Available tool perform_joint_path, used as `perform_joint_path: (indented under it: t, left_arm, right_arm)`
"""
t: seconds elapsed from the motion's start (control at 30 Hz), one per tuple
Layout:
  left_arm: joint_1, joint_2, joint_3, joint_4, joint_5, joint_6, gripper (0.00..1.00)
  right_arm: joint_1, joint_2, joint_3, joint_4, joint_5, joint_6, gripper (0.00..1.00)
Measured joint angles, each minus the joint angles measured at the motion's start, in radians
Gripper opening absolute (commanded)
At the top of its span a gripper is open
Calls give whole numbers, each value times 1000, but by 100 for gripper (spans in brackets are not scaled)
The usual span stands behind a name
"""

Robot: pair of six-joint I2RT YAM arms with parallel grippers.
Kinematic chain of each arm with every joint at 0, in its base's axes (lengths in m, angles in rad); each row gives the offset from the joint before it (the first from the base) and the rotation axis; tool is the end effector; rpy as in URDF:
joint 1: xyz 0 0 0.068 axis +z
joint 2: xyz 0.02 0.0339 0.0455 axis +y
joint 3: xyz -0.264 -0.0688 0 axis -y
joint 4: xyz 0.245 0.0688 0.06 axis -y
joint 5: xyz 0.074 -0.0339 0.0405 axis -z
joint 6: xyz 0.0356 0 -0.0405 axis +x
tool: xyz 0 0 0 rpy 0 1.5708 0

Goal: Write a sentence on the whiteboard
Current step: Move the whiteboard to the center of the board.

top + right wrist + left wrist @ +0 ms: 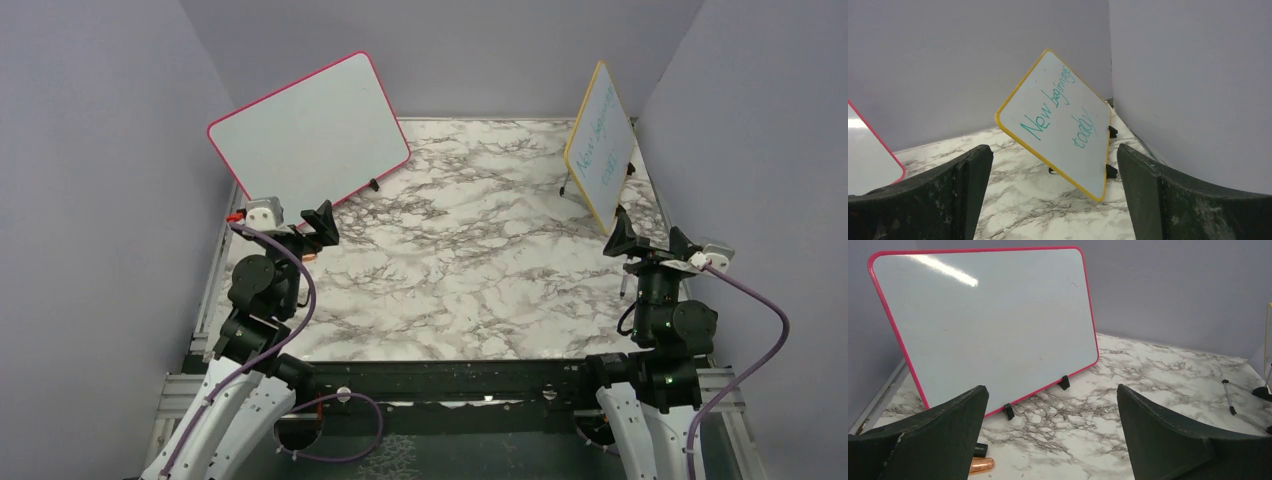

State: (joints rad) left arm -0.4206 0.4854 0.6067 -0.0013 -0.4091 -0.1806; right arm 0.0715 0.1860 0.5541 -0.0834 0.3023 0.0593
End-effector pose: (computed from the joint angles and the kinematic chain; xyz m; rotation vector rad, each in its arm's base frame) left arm 0.1229 -0.0395 0.3386 -0.1604 1.4548 -0.1935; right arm 0.0718 -0.0055 0.3368 0.2511 1.2753 -0.0825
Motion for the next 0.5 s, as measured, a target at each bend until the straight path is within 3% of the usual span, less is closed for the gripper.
perform_joint_path:
  t: [0.5]
  left_arm:
    - [9,74,8,-13,1,-19,99]
  right_arm:
    - [12,-9,0,0,-1,0,100]
